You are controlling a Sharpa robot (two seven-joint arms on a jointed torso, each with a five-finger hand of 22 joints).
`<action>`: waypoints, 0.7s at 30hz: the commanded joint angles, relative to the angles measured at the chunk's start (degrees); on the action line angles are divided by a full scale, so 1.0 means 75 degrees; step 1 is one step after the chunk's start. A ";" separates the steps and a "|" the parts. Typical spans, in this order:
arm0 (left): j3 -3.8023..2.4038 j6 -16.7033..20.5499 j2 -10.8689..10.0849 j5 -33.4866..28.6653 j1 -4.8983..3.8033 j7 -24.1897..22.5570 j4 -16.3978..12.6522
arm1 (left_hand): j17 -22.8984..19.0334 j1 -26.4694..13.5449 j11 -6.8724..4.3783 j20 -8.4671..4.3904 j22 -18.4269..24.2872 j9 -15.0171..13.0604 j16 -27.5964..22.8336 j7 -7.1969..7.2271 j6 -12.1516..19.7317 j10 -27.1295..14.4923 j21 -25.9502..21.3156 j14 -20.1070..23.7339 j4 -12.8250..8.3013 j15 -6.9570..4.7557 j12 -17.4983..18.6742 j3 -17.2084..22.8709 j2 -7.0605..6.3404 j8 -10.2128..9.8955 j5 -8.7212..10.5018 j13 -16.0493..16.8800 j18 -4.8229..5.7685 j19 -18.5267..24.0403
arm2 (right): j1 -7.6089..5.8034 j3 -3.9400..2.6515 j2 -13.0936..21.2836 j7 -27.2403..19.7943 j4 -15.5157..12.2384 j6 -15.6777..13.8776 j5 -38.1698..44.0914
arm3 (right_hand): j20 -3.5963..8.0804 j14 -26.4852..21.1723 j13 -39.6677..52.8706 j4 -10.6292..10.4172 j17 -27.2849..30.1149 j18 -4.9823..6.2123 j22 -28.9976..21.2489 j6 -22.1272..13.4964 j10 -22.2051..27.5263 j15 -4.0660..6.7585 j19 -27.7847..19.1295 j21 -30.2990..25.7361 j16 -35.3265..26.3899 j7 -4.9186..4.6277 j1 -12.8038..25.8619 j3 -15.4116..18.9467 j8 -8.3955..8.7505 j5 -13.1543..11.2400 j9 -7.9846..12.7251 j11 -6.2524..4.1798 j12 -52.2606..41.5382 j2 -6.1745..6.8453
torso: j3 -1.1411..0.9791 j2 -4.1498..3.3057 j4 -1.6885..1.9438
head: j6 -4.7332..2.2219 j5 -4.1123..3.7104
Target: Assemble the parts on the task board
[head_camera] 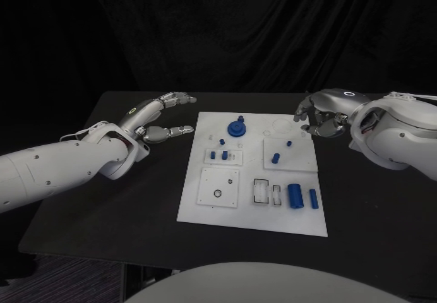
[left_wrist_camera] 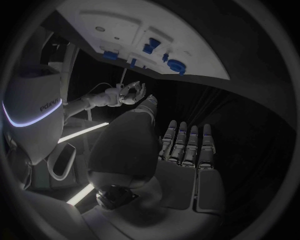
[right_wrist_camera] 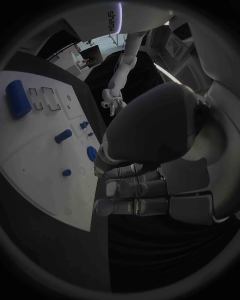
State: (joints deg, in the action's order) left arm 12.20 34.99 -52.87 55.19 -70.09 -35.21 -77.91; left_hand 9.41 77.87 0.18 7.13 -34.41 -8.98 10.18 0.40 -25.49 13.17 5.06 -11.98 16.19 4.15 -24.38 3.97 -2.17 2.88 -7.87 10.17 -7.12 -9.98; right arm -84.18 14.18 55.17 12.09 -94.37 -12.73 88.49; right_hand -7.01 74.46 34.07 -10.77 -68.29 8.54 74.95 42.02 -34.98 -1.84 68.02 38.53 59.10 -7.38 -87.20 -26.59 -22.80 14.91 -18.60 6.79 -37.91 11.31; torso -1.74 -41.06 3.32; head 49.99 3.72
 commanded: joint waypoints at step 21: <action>-0.0003 -0.4532 0.0350 -0.6271 0.0525 -0.1453 0.0406 | -0.1209 -0.0282 0.0457 0.0551 0.2671 0.0911 -0.1309 -0.0356 0.1001 -0.1255 -0.0374 0.1428 0.0101 0.0593 0.1827 -0.2660 0.2501 -0.0086 -0.1037 -0.1136 0.0042 0.0783 | 0.0482 0.0000 -0.0149 -0.0191 0.0444 -0.0107 0.0648 | -0.0181 0.0400 -0.1644 -0.0472 0.0208 -0.0055 0.0480 0.0000 -0.0427 -0.0099 0.0770 0.0685 0.0736 -0.0014 0.0547 0.0802 0.0649 -0.0434 0.0661 0.0075 0.0736 -0.0141 | 0.0130 0.0035 0.0205 | 0.0002 -0.0340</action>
State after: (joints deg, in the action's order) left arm 12.24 8.02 -50.44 14.05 -66.23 -38.46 -74.82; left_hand 0.45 81.31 2.37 10.81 -13.56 -2.25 0.65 -0.36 -16.51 3.11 1.75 -1.05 16.67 7.24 -10.37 -12.20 12.95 2.09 -18.74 1.87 -7.11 -2.83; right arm -80.81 14.21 53.94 11.49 -91.10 -12.64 92.93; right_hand -8.29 77.22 21.98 -14.22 -66.73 8.52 74.93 41.65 -37.89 -2.56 73.53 43.43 64.38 -7.64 -83.38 -20.70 -18.14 11.46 -13.69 7.37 -32.56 10.53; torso -0.73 -40.84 4.84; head 49.99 1.31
